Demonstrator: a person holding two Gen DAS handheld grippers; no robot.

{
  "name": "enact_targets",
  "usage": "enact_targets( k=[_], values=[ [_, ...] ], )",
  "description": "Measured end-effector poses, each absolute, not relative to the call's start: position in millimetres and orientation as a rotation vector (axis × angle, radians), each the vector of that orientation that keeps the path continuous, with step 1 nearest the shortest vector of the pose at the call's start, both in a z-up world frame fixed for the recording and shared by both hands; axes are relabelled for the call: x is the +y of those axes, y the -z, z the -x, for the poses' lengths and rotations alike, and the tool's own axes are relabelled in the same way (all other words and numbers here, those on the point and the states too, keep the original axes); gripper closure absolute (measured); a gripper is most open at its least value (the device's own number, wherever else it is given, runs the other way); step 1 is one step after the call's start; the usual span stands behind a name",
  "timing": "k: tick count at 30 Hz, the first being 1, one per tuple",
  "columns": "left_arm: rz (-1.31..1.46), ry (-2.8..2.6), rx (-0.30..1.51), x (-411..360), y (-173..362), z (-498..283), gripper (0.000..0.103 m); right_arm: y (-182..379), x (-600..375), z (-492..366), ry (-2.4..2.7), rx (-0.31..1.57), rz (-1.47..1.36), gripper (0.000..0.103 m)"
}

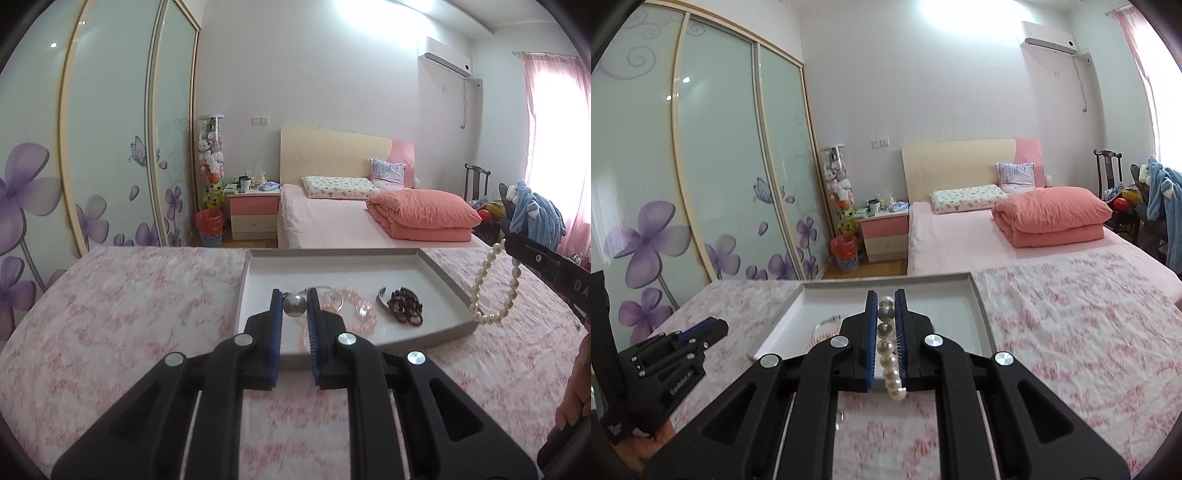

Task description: Organize jewelry

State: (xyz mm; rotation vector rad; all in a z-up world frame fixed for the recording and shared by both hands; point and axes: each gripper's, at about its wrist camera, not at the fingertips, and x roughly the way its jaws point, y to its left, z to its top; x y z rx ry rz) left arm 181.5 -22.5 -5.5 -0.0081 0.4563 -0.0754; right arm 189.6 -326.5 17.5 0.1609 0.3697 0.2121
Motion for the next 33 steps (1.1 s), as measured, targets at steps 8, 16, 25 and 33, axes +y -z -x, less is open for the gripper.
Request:
enact_targets(
  k=[8,16,25,33],
  values=[
    [-0.020,0.080,0.476,-40,10,-225,0.089,-16,-314,-228,-0.205,0.378,-0.172,0.093],
    [-0.007,0.087,0.558,-42,34,-268,0.089,2,-309,-268,-0.194,0.443,-0.186,0.093],
    [0.004,0.119,0.622,-42,54,-294,0.089,31,-311,-299,-0.193,0.563,-0.242,0.093],
    [0.013,0.120,0.677,-43,68,-311,0.083,46,-310,-310,-0.177,0.656,-0.270,0.091]
  ],
)
